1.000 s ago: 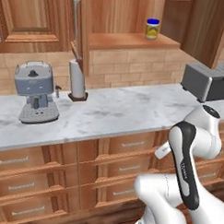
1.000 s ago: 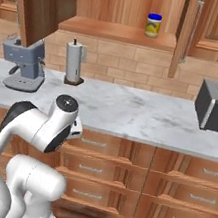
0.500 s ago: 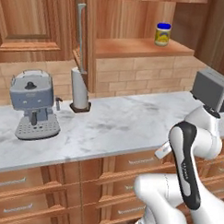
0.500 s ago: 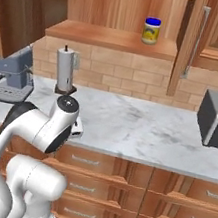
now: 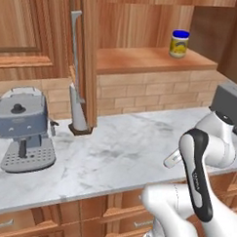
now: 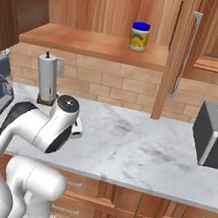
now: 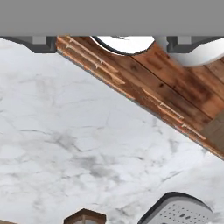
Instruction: Collect the paprika, mayonnaise, and shaker from the cabinet and place them next to the stove.
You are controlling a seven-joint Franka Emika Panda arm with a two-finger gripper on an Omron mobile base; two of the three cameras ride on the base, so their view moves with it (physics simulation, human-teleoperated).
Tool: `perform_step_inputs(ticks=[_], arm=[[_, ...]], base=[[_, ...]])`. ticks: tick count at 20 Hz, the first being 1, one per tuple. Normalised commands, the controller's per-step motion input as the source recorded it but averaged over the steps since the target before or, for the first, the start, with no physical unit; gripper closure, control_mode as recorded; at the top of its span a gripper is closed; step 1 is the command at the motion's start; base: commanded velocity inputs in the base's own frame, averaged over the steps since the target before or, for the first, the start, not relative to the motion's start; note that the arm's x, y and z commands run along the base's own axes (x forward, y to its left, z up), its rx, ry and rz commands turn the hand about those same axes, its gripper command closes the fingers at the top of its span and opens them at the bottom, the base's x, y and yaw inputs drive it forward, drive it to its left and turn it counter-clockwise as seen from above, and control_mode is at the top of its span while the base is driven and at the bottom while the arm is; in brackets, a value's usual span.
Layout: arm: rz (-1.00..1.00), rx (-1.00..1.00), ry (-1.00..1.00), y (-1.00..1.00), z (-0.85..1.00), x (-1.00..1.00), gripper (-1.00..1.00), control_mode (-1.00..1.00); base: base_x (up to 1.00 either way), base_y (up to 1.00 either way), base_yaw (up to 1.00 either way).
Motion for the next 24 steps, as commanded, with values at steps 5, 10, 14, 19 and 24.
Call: perform_step_inputs(ticks=[5, 10, 14, 19, 24], arm=[[0.00, 0.00, 0.00, 0.00, 0.00, 0.00, -1.00, 1.00], [0.00, 0.00, 0.00, 0.00, 0.00, 0.00, -1.00, 1.00], [0.00, 0.02, 0.00, -0.02, 0.26, 0.60, -1.00, -1.00], [-0.06, 0.00, 0.00, -0.13, 0.61, 0.49, -1.00, -1.00], [-0.12, 0.00, 0.00, -0.16, 0.65, 0.31, -1.00, -1.00]], base=[[0.68, -0.19, 0.00], [0.82, -0.03, 0.00], [0.24, 0.00, 0.00], [0.00, 0.00, 0.00], [0.00, 0.00, 0.00]])
